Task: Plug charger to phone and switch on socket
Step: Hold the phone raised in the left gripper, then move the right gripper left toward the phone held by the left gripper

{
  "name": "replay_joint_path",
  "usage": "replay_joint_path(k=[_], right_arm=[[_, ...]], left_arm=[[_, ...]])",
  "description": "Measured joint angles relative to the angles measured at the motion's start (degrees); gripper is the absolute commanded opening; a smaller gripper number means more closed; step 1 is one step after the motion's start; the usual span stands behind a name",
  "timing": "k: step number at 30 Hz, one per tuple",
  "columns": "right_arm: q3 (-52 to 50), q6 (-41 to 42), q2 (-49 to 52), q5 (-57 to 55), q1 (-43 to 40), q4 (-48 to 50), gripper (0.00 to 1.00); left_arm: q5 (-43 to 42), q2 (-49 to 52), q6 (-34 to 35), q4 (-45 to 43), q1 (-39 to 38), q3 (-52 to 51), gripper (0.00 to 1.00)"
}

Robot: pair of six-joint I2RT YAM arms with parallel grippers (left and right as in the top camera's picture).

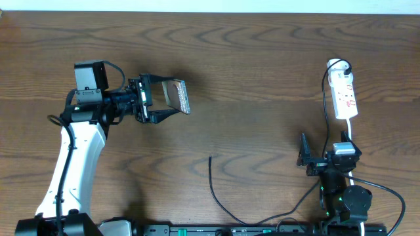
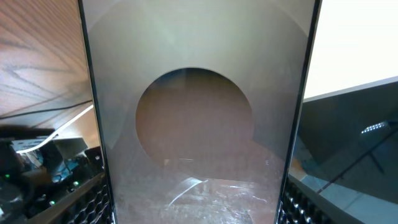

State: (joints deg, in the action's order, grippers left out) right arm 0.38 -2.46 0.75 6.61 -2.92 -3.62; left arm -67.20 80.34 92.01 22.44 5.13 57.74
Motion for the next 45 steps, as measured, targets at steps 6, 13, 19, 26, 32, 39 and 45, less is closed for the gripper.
replay_joint_path(k=[6,13,19,26,32,39,45], right_arm=[[0.0,0.0,0.0,0.0,0.0,0.0,0.99],[0.0,0.0,0.0,0.0,0.0,0.0,0.99],[0.0,0.0,0.0,0.0,0.0,0.0,0.99],[0.0,0.0,0.0,0.0,0.0,0.0,0.99],[0.0,0.0,0.0,0.0,0.0,0.0,0.99],[0.0,2.4,0.0,2.1,0.0,2.8,0.99],[0.2,5.7,0.1,10.1,0.0,6.4,0.99]], left_arm=[[2.3,0.0,-3.6,1.1,0.0,0.0,0.07],[11.3,0.0,-8.3,11.2,0.0,0.0,0.07],[22.3,0.0,-10.4,20.7,0.0,0.0,0.07],[30.7,0.0,-12.2,24.9,0.0,0.0,0.07],[33.1,0.0,-13.8,25.4,0.0,0.0,0.07],[33.4,0.0,-14.1,25.4,-1.4,0.0,0.07],[33.3,0.0,-14.3,25.4,-2.3,0.0,0.07]])
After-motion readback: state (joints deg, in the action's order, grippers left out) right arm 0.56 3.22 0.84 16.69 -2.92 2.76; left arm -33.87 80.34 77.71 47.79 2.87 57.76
